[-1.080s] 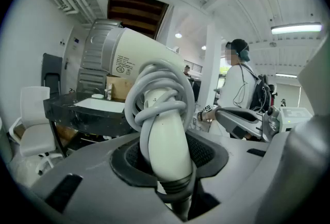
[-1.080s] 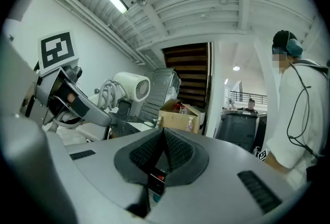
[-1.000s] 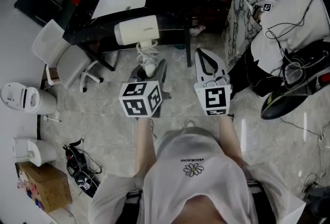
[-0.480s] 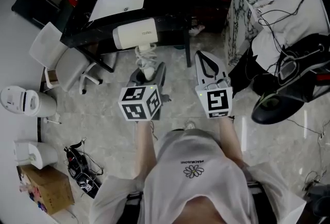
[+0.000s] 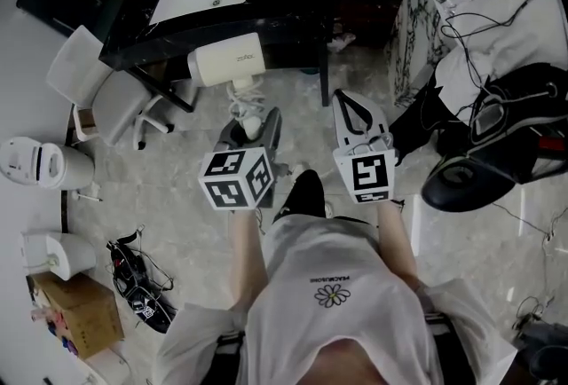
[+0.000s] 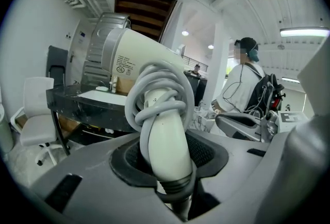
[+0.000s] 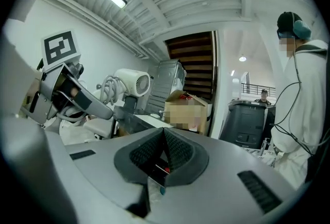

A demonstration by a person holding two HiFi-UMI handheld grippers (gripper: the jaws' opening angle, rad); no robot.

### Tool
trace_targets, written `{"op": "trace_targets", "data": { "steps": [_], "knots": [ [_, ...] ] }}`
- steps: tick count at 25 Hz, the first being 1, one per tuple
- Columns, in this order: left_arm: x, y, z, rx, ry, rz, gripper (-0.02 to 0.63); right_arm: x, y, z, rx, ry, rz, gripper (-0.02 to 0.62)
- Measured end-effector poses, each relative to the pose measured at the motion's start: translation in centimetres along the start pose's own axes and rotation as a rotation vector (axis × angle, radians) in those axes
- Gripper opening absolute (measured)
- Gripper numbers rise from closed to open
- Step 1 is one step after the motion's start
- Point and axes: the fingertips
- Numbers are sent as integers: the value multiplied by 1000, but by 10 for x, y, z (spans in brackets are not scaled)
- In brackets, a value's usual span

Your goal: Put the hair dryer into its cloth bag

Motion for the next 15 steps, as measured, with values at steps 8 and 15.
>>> {"op": "trace_targets", "data": {
  "steps": [8,15],
  "knots": [
    [4,42,23,-14,-17,6,167,-23,41,-4,61,-63,51,12],
    [38,114,59,-38,-18,1,167,-27,109,-60,1,-128,44,12]
  ]
}}
Point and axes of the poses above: the fingertips, and each gripper's own axes: y forward along the fingers, z to its left, x out of its top, and after that the axes turned 7 degrees about -z, right-handed
